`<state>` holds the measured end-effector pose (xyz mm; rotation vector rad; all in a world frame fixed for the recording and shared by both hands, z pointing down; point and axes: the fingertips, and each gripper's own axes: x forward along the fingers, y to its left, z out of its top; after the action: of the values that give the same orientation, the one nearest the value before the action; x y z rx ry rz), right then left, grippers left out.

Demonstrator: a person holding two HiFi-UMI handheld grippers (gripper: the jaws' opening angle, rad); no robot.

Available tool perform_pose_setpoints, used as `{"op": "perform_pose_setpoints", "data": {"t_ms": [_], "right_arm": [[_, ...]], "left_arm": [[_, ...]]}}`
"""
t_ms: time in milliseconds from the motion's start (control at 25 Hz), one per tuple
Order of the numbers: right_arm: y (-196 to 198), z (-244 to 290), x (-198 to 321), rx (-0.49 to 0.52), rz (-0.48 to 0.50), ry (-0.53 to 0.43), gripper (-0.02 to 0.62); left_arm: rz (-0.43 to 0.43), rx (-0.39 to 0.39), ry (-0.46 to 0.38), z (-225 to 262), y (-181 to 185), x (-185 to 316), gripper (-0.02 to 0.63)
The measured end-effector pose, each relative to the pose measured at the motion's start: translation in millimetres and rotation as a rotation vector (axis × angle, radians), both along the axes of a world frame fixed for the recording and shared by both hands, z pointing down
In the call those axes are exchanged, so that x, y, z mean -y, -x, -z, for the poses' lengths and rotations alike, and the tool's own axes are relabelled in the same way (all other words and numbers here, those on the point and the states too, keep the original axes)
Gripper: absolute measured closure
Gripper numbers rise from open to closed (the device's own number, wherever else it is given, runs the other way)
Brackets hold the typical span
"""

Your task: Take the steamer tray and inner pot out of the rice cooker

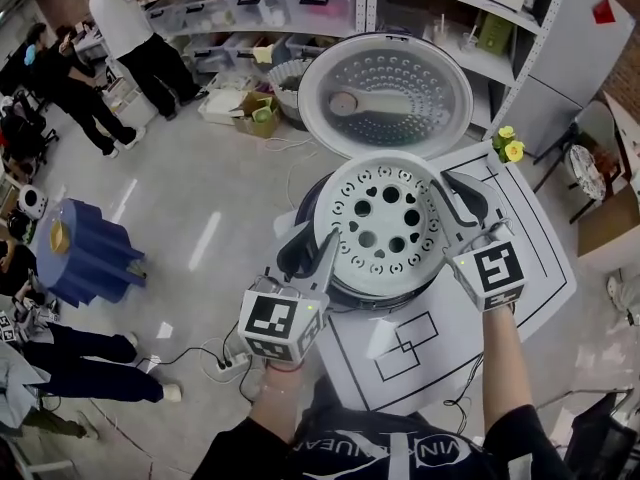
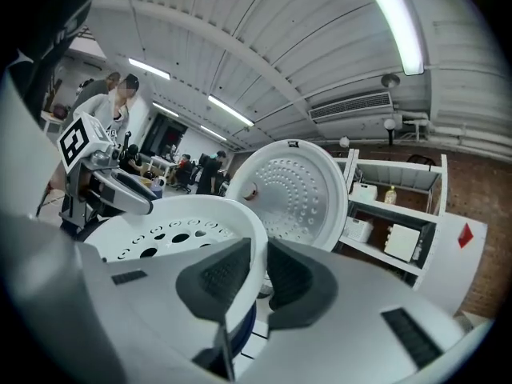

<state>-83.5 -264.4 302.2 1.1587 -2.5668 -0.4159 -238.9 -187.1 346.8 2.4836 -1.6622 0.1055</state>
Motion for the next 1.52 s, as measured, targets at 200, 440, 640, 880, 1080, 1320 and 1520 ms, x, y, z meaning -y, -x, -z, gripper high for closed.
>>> {"op": "perform_pose_setpoints", "data": {"t_ms": [200,440,640,880,1080,1320,1520], "right_arm": [[-4,10,-12,0.05,-0.007,-0.02,0.535],[-12,25,-21,0.085,-0.029,-0.053,0.54],[-13,40,-32,0.114,-0.06,-0.078,0.54],[-14,58,-40,0.12,-0.109,-0.114,0.54],[-20,59,-56,0.132,-0.155,-0.146,0.54],[-26,80,-58,0.161,-0.135,-0.198,0.541],[-44,79,-53,0.233,-0.08,-0.178,0.543]], "left_arm": [[0.023,-0.01,-0.037,8,0,-5,0.489],[0.025,-0.015,-0.087,24,-5,-9,0.499],[0.012,-0.031,-0.13,43,-1,-14,0.506],[-0.022,-0.056,-0.173,61,1,-13,0.511],[-0.057,-0.088,-0.219,66,-2,-22,0.517],[-0.052,-0.061,-0.253,87,-9,-22,0.52],[0.026,-0.026,-0.279,95,-24,-25,0.526]]}}
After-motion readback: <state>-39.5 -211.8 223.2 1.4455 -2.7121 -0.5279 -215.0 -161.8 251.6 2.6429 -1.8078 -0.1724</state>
